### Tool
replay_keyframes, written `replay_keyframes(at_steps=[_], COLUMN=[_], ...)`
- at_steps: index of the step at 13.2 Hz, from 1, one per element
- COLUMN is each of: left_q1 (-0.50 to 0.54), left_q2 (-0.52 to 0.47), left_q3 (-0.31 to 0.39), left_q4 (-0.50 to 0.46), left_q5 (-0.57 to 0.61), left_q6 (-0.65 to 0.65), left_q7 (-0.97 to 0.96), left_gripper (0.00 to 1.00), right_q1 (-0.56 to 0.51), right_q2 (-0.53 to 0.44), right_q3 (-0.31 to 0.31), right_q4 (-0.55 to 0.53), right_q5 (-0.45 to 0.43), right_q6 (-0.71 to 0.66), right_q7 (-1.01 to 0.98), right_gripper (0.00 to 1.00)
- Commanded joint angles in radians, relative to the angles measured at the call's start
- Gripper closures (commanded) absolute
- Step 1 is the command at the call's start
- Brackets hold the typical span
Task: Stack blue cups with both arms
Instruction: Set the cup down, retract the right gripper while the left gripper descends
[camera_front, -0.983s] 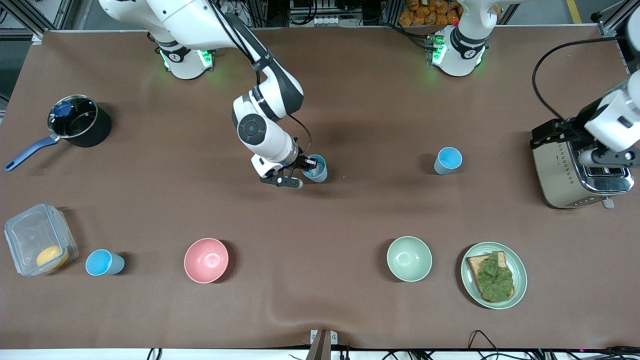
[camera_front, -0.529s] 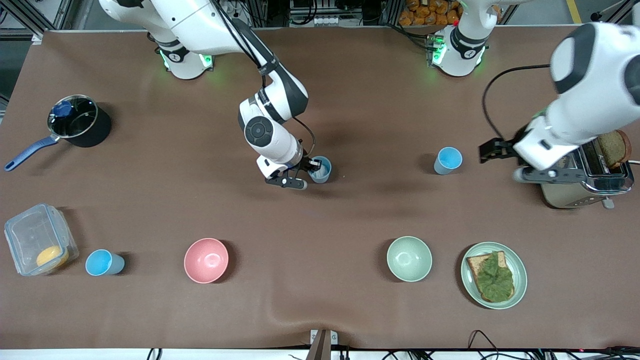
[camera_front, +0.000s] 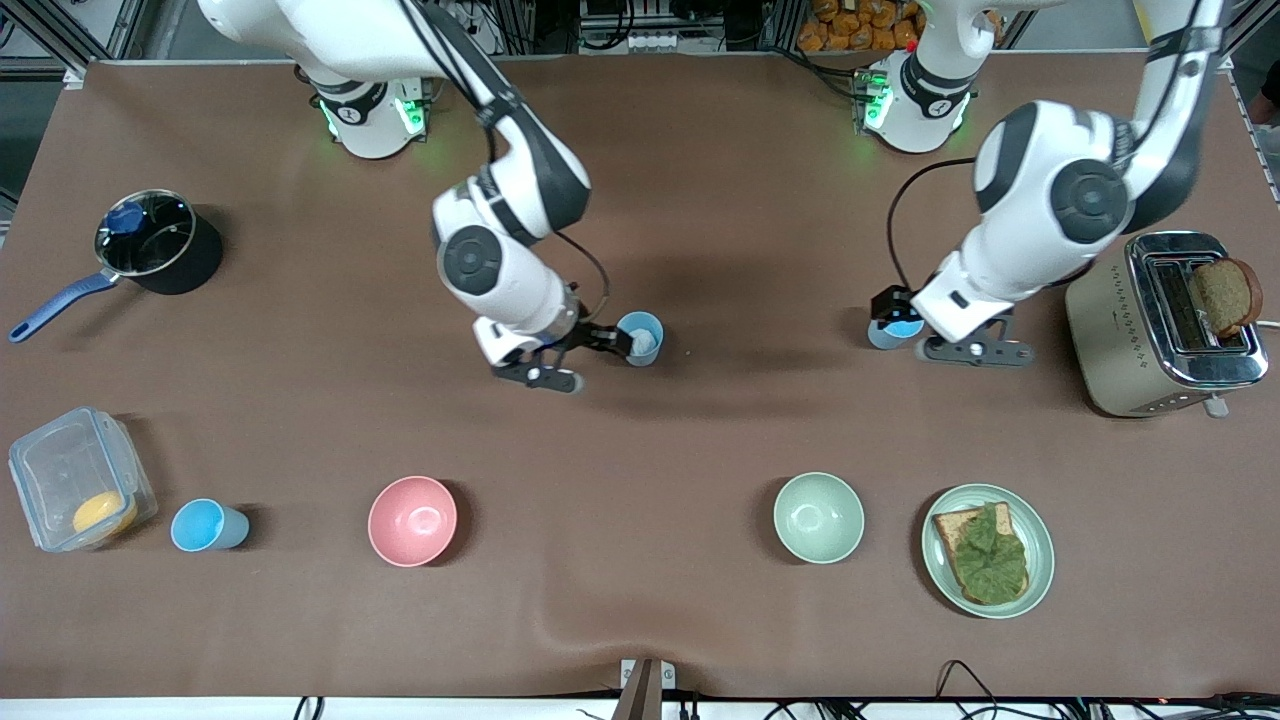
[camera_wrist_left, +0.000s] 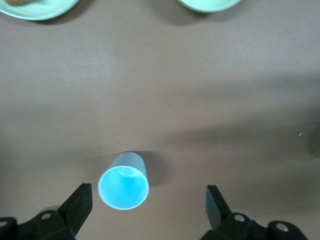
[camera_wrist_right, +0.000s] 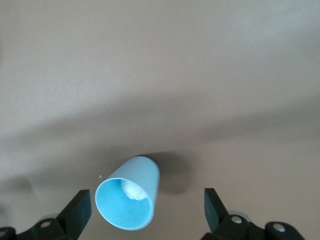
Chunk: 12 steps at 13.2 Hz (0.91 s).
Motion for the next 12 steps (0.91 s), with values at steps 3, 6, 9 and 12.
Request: replay_keyframes(at_steps=[3,6,9,12], left_q1=[-0.005,-0.004,0.001,0.007], left_q2=[-0.025,-0.017,0.0,0.014], left_q3=[-0.048,-0.056,-0.054,-0.054], left_q4=[-0.107,-0.216,-0.273,-0.299], left_q5=[-0.064,-0.058,-0.051,-0.048], left_q6=[0.08,0.204,0.259,0.291], left_q7=[-0.05,-0.046,-0.03,-0.024], left_gripper=[0.0,0.0,0.0,0.0], right_q1=[-0.002,-0.01,-0.146,-0.292], right_q2=[-0.039,-0.122,-0.191,-0.265], right_q3=[-0.111,-0.223,-0.237,-0.231], right_q4=[0.222,0.235,0.235,0.23], right_q5=[-0.172,-0.196,-0.193,-0.196], right_q6=[-0.409,-0.486,-0.603,-0.649], right_q7=[0.01,-0.127,-0.334,-0.505], right_gripper=[0.0,0.0,0.0,0.0])
